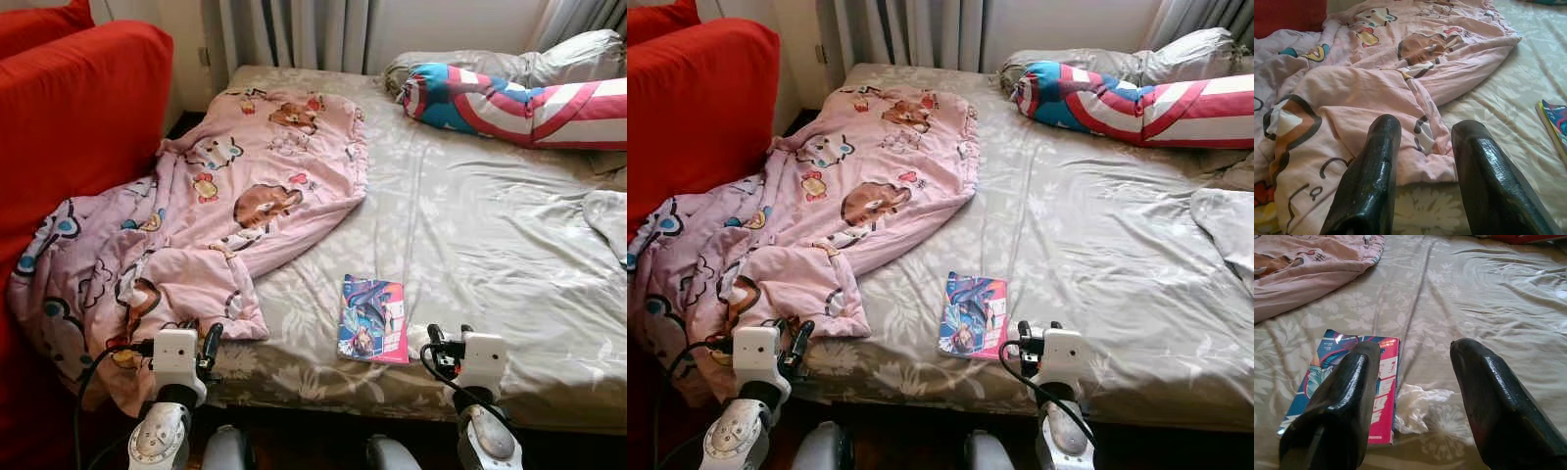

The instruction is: Clean up the room

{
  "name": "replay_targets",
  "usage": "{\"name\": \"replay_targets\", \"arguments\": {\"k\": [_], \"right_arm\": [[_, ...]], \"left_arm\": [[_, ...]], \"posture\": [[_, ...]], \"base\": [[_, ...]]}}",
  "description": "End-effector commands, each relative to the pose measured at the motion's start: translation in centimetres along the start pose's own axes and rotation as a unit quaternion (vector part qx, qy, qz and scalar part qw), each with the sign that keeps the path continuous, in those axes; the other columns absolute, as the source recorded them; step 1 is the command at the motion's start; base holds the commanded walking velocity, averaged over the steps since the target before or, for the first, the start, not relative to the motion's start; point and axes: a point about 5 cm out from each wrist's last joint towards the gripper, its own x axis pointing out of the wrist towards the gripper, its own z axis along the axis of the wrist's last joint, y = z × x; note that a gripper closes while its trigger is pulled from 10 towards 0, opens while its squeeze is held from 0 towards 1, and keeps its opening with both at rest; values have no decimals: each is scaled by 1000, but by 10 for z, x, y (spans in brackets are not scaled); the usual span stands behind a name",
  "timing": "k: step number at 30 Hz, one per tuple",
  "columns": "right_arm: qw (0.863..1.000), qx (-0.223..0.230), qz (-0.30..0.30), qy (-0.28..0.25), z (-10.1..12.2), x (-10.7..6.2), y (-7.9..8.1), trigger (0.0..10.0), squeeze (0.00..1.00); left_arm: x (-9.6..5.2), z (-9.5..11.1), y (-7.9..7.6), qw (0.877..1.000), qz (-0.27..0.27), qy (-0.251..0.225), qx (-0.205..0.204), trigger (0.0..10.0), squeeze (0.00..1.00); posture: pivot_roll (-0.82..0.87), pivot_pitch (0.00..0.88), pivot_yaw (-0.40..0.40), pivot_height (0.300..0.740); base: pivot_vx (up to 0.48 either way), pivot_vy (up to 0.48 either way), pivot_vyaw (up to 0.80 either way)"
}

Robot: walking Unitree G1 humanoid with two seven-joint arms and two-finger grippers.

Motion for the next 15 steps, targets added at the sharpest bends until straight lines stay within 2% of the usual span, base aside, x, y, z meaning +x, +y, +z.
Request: {"name": "replay_targets", "arguments": {"k": [1,10,15], "right_arm": [[1000,-1,0,0,1,0,0,10000,0],[1000,8,-17,19,-4,0,-5,10000,0],[998,21,-41,35,-8,1,-12,10000,0]], "left_arm": [[0,0,-1,1000,-6,3,-3,10000,0],[-1,0,-2,1000,-8,5,-5,10000,0],[-2,0,-2,1000,-8,5,-6,10000,0]], "posture": [[-108,103,-42,642],[-109,109,-40,642],[-105,111,-40,642]], "base": [[337,0,0],[350,0,0],[0,0,0]]}}
